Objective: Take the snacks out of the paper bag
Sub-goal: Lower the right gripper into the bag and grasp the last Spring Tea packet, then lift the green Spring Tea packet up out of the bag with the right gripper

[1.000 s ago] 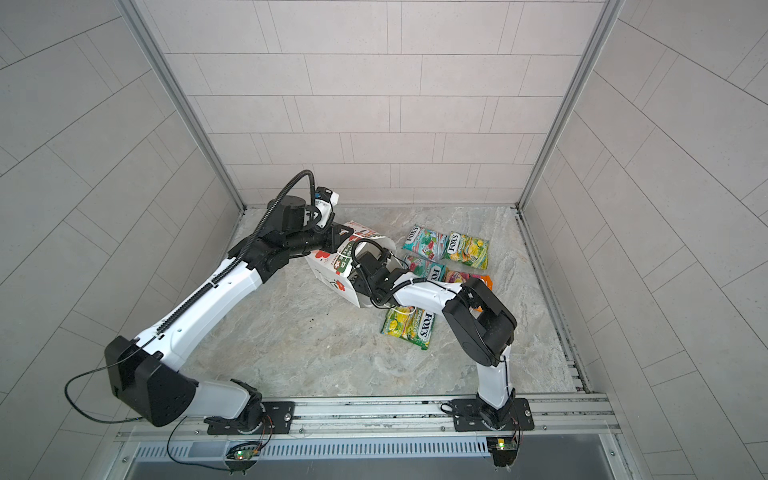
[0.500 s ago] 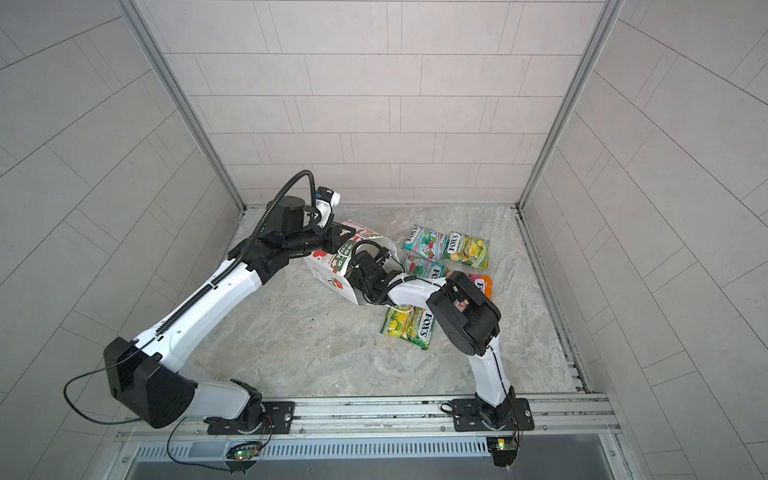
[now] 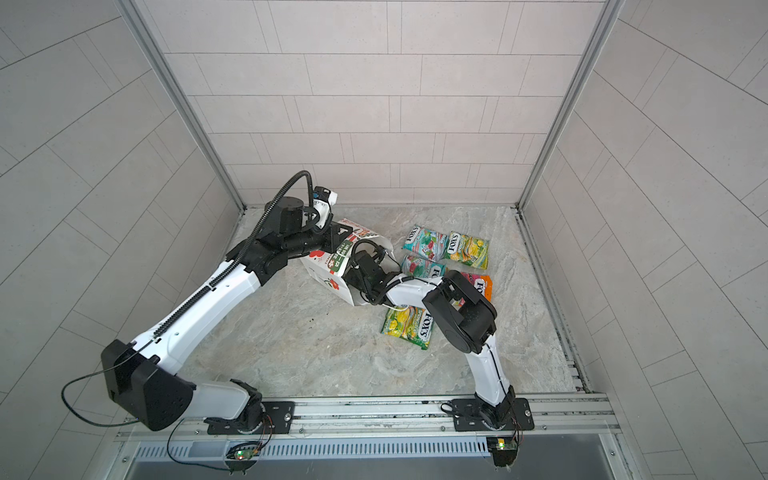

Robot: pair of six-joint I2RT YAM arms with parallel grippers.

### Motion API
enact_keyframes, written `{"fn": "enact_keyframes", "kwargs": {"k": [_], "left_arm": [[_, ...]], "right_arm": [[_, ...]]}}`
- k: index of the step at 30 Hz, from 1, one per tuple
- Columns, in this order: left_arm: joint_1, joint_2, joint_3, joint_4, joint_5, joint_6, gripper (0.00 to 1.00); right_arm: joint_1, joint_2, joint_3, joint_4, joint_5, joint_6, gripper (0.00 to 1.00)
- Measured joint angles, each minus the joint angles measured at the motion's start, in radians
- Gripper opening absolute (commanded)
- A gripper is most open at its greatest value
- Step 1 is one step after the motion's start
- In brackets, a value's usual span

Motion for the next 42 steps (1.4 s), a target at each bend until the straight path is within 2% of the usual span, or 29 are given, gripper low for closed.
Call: {"fn": "enact_keyframes", "kwargs": {"k": [20,34,42], "left_arm": [[0.0,-0.031,-0.026,0.001,-0.166,-0.008,0.0],[0.0,-0.044,-0.035,0.011,-0.172,-0.008,0.0],[0.0,-0.044,-0.036,0.015,-0.175,-0.008,0.0]], "right_arm": [[0.001,-0.364,-0.12,-0.169,-0.027,-0.208,0.0],[-0.008,-0.553,-0.156,-0.233,0.043,-0.3,0.0],[-0.038,-0.654,-0.137,-0.305,0.033,-0.365,0.0]]}}
